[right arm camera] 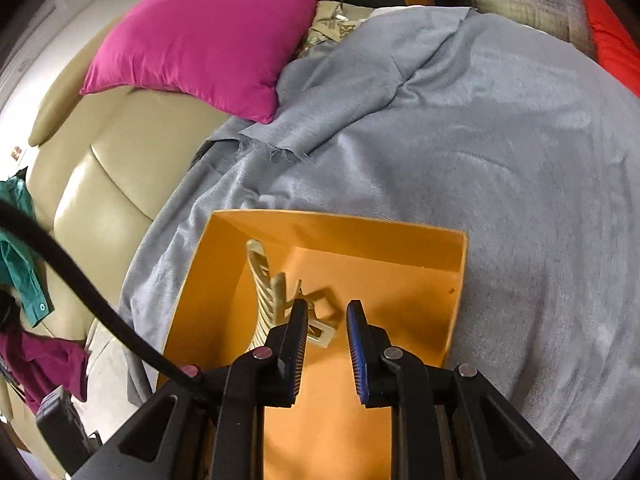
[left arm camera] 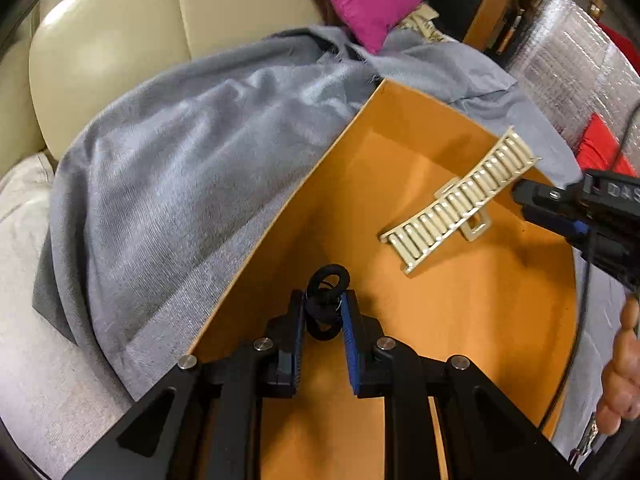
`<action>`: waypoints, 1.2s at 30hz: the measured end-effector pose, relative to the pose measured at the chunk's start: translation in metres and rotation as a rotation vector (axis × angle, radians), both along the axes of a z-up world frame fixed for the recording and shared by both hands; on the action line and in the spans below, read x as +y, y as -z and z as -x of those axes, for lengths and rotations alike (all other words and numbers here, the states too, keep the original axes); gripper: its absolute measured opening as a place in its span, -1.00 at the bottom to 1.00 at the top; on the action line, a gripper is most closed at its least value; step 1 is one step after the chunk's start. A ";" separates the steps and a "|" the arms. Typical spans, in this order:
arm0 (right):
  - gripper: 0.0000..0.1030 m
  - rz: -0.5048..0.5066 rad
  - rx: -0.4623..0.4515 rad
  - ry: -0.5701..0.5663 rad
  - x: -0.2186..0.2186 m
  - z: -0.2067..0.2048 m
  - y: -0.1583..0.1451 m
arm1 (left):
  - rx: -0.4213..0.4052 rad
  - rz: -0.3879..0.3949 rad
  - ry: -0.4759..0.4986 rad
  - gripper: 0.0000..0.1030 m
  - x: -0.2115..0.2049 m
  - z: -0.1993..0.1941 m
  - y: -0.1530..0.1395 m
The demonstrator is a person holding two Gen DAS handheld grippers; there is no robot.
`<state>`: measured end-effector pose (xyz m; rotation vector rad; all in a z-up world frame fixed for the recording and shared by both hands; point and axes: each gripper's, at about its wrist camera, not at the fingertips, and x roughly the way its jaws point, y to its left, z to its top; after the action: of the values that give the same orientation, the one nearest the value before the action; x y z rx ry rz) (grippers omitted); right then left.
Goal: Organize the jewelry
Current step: 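Drop the hair tie in the orange tray while the right tool drops the claw clip, then move the left tool to the red hair tie while the right tool reaches the gold brooch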
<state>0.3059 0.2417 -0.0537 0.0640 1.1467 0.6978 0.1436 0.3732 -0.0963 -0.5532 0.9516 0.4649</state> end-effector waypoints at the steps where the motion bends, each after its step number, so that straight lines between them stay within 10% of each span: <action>1: -0.57 -0.011 -0.004 0.004 -0.002 0.001 -0.002 | 0.007 -0.006 0.007 -0.63 -0.001 -0.001 0.000; 5: -0.55 -0.092 0.004 0.042 -0.025 0.009 -0.019 | 0.055 -0.022 0.037 -0.51 -0.008 -0.010 0.005; 9: 0.02 -0.142 -0.036 0.072 -0.062 0.027 -0.047 | 0.051 -0.007 0.023 -0.41 -0.010 -0.005 -0.001; 20: 0.04 -0.176 -0.159 0.328 -0.286 0.110 -0.093 | -0.157 -0.369 0.072 0.09 -0.095 0.027 -0.078; 28: 0.03 -0.215 -0.100 0.575 -0.440 0.162 -0.069 | -0.308 -0.472 0.367 0.25 -0.227 0.028 -0.104; 36: 0.03 -0.338 0.023 0.621 -0.470 0.158 -0.010 | -0.291 -0.393 0.700 0.25 -0.317 0.013 -0.085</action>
<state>0.1483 -0.2284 -0.0441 0.6865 0.9461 0.3249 0.1307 0.0566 -0.0111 0.0851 0.6893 -0.0673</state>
